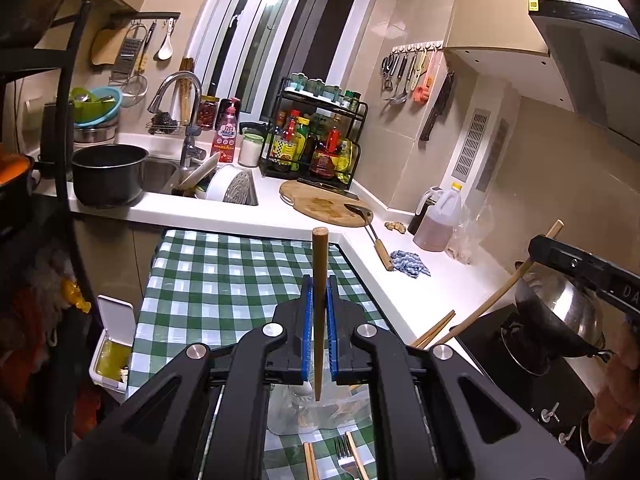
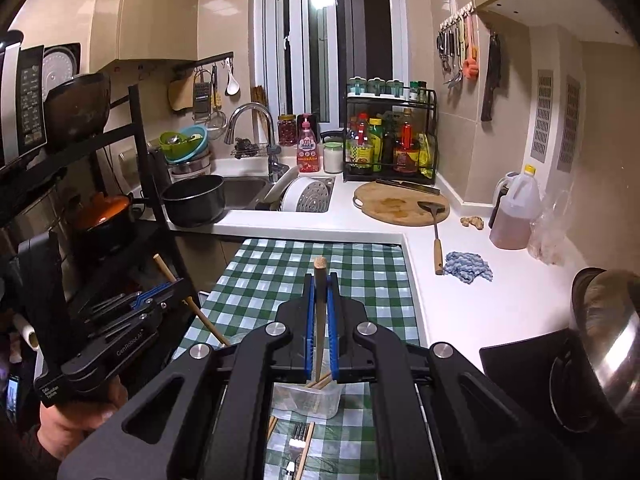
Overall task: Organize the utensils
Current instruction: 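Open both tools to drop the chopsticks into the container, then move both open tools back down to the remaining utensils, then grasp a chopstick with the left tool while the right tool grasps another chopstick, then lift both held chopsticks upright and carry them over the clear container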
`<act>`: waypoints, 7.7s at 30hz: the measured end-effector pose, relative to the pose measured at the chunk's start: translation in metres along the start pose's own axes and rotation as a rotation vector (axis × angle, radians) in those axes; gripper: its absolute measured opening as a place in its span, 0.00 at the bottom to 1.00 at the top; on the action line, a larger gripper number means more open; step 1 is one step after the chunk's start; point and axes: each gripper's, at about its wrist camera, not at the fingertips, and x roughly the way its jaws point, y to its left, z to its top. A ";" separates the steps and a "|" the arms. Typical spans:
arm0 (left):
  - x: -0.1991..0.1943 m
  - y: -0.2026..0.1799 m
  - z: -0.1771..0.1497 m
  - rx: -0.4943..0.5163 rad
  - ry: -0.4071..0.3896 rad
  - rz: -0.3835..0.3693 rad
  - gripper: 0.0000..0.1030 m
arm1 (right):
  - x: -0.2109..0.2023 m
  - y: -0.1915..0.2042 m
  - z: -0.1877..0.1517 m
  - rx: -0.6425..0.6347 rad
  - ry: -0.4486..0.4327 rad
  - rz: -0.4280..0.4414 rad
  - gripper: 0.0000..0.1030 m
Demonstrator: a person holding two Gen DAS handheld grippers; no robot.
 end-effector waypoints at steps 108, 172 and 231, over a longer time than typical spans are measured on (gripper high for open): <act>-0.051 -0.021 -0.281 0.145 0.362 0.185 0.06 | 0.031 0.024 -0.318 0.046 0.407 -0.029 0.06; -0.063 -0.015 -0.267 0.131 0.287 0.214 0.06 | 0.016 0.024 -0.310 0.069 0.351 -0.062 0.06; -0.159 -0.009 -0.123 0.044 -0.061 0.036 0.06 | -0.080 0.021 -0.181 0.072 0.050 -0.058 0.06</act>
